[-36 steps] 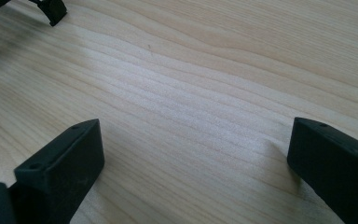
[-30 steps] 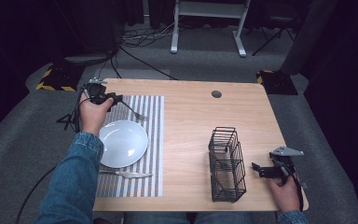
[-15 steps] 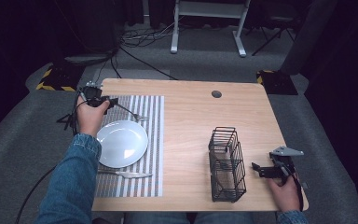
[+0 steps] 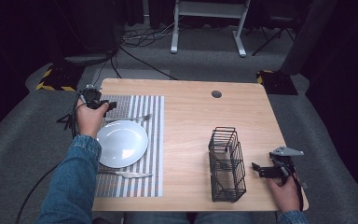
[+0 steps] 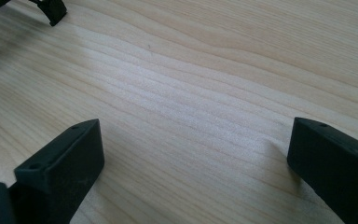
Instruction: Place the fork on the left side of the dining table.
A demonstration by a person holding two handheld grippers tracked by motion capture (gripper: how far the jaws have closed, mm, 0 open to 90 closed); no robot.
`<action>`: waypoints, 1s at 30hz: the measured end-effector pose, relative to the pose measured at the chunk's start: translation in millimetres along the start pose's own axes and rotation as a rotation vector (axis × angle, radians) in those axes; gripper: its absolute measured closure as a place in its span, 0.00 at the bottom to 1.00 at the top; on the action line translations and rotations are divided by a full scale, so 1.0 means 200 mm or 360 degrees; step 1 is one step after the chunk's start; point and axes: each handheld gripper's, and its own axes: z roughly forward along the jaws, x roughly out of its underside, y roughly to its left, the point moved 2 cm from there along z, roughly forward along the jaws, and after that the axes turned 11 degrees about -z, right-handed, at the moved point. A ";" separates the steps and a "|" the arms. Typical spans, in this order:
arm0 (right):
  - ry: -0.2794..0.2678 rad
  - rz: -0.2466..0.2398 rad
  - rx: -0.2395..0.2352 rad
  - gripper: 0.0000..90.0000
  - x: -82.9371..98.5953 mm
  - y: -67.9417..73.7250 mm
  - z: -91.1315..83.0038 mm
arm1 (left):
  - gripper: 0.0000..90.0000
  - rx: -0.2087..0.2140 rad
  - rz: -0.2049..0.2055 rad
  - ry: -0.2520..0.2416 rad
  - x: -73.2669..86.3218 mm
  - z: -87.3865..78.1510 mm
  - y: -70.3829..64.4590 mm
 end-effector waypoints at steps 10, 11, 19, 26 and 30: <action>0.0000 0.0000 0.0001 0.04 0.00 0.00 0.00 | 0.58 -0.0062 -0.0027 0.0068 0.02 0.01 0.02; 0.0000 0.0000 0.0001 0.04 0.00 0.00 0.00 | 0.57 -0.0057 -0.0031 0.0026 0.02 0.01 0.02; 0.0000 0.0000 0.0001 0.04 0.00 0.00 0.00 | 0.53 -0.0041 -0.0054 -0.0080 0.07 -0.04 0.03; 0.0000 -0.0001 0.0000 0.04 0.00 0.00 0.00 | 0.52 -0.0017 -0.0020 -0.0125 0.09 -0.14 0.00; 0.0000 0.0000 0.0000 0.04 0.00 0.00 0.00 | 0.51 -0.0017 0.0020 -0.0141 0.10 -0.20 -0.03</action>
